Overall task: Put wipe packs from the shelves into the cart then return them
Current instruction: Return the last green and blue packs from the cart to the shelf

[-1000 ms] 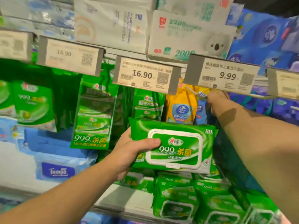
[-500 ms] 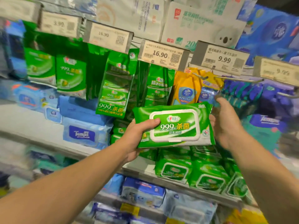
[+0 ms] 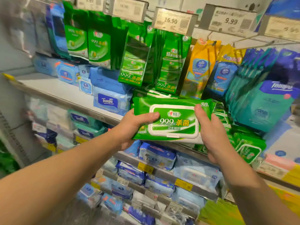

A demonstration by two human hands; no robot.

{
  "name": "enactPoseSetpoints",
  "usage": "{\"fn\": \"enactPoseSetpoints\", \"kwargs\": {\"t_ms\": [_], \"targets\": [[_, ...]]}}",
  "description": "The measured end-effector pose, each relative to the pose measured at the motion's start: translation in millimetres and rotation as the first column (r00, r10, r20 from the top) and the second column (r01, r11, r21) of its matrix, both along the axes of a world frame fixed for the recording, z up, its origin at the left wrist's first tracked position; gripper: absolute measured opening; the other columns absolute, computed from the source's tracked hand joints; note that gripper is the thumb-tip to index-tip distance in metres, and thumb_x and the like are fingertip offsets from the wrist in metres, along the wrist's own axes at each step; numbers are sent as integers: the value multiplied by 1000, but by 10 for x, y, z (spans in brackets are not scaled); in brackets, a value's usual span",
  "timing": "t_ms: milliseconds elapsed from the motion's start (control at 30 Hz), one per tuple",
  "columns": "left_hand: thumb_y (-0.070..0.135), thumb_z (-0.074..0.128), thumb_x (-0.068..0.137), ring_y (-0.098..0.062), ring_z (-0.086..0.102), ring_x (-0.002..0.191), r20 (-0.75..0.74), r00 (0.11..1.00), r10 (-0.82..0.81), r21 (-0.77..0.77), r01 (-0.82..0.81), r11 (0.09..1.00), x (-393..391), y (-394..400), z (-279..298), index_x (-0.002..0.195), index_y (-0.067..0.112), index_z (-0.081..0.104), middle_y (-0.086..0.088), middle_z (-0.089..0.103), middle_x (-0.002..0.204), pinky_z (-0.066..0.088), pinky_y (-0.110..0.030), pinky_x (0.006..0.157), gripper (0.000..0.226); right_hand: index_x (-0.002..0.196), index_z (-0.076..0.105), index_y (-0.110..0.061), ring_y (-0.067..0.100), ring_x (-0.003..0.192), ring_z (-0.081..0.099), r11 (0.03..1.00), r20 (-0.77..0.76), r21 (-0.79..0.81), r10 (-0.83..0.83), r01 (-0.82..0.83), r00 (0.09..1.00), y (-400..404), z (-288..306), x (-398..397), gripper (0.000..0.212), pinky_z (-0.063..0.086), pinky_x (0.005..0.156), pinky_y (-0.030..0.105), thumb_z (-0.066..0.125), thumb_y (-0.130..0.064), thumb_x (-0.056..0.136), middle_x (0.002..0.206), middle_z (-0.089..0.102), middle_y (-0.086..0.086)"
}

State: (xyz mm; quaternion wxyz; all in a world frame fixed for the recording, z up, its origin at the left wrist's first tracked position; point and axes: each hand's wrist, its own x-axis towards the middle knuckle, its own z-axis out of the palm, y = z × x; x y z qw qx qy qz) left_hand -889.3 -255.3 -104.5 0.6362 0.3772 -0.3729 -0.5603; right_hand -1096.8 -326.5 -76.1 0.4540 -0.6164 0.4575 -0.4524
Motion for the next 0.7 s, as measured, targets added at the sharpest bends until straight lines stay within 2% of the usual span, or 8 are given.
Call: {"fn": "enactPoseSetpoints", "kwargs": {"t_ms": [100,200,267,400,467,533,633,700], "targets": [[10,66,79,-32,72,99,29,1000,6,3,-6,1000,141,220,-19,125,2,65,-23,68,122,61,-42,82,47,149,38,-17,22,135,48,997,-23,53,48,-47,999,154,-58,135,137,35,115,50,55,-101,42,151,47,-1],[11,67,79,-37,69,105,52,998,34,2,-34,999,317,413,-52,126,2,64,-24,67,123,59,-44,86,48,154,26,-14,21,142,38,994,-8,68,82,-81,997,378,-51,323,139,30,118,49,54,-98,47,157,36,-3],[12,68,78,-39,68,108,59,997,41,7,-42,999,454,531,-63,127,1,63,-24,67,123,59,-47,88,50,154,28,-16,20,141,39,993,2,69,96,-96,995,514,-57,450,135,30,118,48,54,-97,50,157,37,-4],[14,73,75,-35,72,99,90,996,28,11,-29,1000,832,766,-28,120,4,67,-23,71,117,60,-45,84,46,154,28,-17,21,142,39,995,2,56,81,-81,997,775,-54,781,140,30,117,49,52,-100,45,158,36,-1],[20,81,70,-37,70,104,121,992,19,15,-21,1000,1078,912,-12,122,5,66,-22,71,117,57,-49,90,56,157,19,-15,22,146,31,994,17,79,70,-71,997,924,-49,1014,128,26,119,47,52,-91,60,162,26,0],[24,84,65,-37,70,105,135,991,23,25,-26,999,1352,1085,-20,121,7,67,-20,72,117,56,-48,91,61,157,18,-13,23,146,31,993,30,94,66,-69,997,1072,-74,1280,115,25,117,45,53,-83,72,161,27,1],[15,77,71,-31,74,96,98,995,34,33,-37,999,1810,1362,-76,117,7,68,-19,73,113,61,-39,77,48,155,25,-15,22,143,36,989,29,97,108,-110,994,1308,-120,1716,122,27,118,46,55,-90,64,160,32,-1],[15,76,72,-33,73,100,102,995,20,32,-24,999,2125,1536,-105,123,6,66,-19,72,116,61,-39,79,53,154,27,-10,18,131,43,985,33,125,114,-117,993,1498,-123,2015,99,30,112,36,54,-73,82,150,43,-3]]}}
